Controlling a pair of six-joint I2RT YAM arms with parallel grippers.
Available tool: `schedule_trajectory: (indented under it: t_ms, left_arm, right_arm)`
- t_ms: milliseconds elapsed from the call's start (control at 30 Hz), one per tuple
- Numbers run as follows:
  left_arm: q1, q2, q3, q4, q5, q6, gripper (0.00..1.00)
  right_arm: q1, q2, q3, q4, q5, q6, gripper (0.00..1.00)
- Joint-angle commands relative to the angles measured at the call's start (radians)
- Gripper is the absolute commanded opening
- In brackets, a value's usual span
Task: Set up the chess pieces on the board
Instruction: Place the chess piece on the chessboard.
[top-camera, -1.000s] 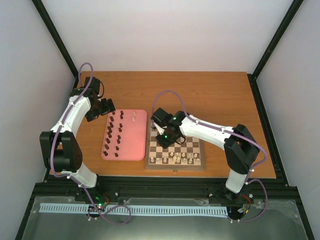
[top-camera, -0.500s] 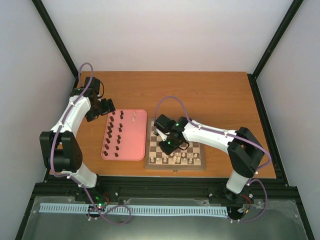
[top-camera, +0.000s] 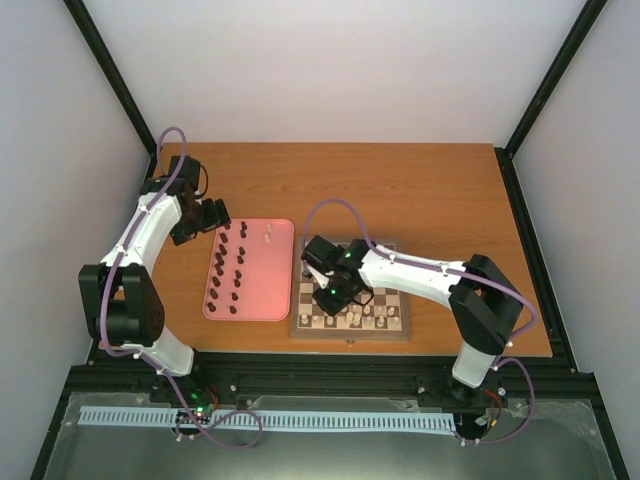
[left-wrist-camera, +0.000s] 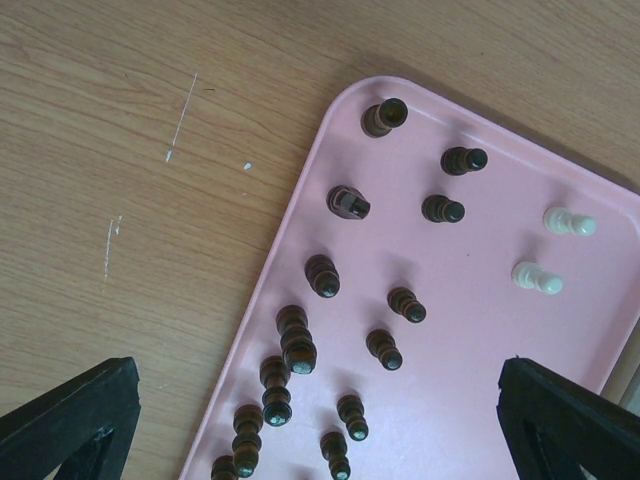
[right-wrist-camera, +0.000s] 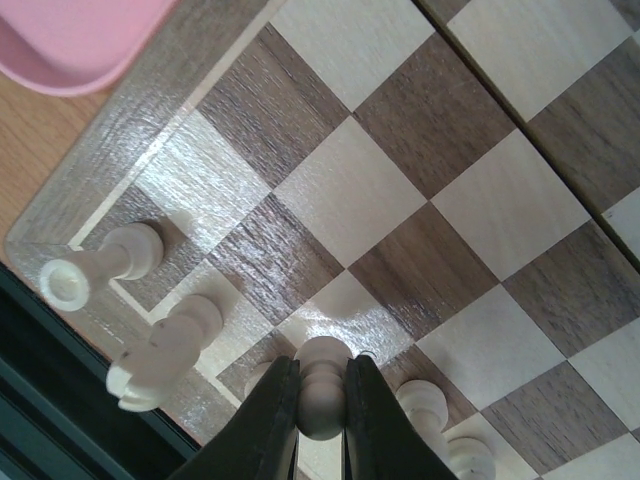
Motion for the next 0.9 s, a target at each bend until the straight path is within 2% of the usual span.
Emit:
schedule_trajectory:
  t_ms: [0,867]
  left_arm:
    - [-0.003,-0.029,0.001,0.011,0.001,0.013,1.0]
    - [-0.003,-0.027,-0.004,0.016,0.006,0.012,1.0]
  right_arm:
    - [0.007,0.028,0.015,-0.01,0.015,0.017,0.09]
    - [0.007,0.053,0.036,-0.017,0.023,0.004,0.17]
